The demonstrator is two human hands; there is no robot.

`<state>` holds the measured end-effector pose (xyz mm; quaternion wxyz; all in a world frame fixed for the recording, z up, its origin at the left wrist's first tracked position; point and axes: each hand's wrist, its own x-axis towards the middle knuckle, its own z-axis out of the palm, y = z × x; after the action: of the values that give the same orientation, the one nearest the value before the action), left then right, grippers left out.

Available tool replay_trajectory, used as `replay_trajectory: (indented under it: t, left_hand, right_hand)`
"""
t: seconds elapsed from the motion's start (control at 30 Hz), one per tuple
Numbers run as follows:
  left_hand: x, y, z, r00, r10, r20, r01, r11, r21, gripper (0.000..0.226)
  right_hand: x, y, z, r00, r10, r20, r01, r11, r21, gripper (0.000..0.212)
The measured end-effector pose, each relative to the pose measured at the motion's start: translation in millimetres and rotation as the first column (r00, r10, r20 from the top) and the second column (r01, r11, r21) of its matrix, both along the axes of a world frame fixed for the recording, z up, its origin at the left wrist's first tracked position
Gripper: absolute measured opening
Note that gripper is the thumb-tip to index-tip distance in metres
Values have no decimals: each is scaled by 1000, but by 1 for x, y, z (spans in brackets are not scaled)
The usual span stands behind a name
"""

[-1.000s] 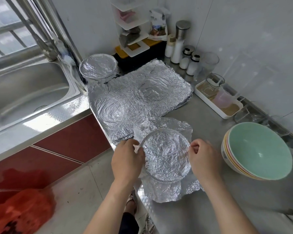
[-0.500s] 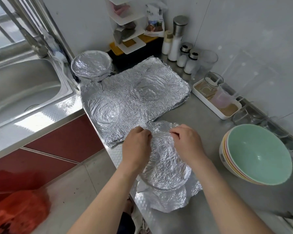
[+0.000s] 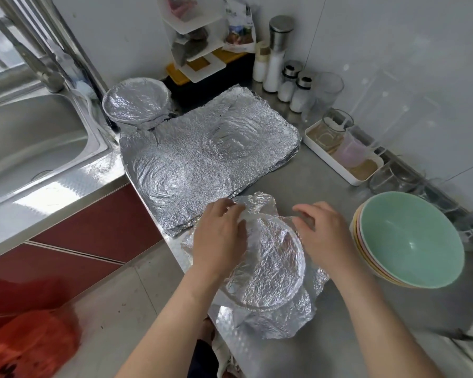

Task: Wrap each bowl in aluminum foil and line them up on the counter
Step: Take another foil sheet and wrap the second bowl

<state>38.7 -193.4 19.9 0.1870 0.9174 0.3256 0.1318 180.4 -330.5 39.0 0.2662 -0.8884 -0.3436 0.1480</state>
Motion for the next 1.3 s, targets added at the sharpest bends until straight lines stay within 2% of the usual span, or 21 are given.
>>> replay_trajectory:
  t: [0.1,0.2,0.43,0.67,1.0,1.17,1.3]
  left_hand:
    - [25,4,0,982,-168,-86,170,985,17,26]
    - [35,4,-6,956,-234,-177,238,971,6,32]
    - [34,1,-12,965,-169,-199,171,985,-7,34]
    - [37,-1,-9,990,-131,-58,122,982,-142,19]
    - [23,1,-3,998,-5,-66,-13,961,-276,13]
    - [20,-1,-4,998,22,-64,-40,950,-311,41]
    - [20,-3,-3,997,-26,-79,4,962,-272,20]
  right_hand:
    - [-18,-9,2,999,-40,20,40,999,10,16]
    - [-28,-8,-1,997,-36,69,41,996,-77,15]
    - [-28,-1,-7,992,-63,104,78,986,-144,17]
    - [-24,7,-12,989,-45,143,72,979,-192,15]
    - [-17,21,-15,977,90,193,-54,982,-182,14]
    - [-15,25,-21,961,133,241,-105,987,-124,17]
    - [-13,29,-26,941,177,287,-161,984,-81,22]
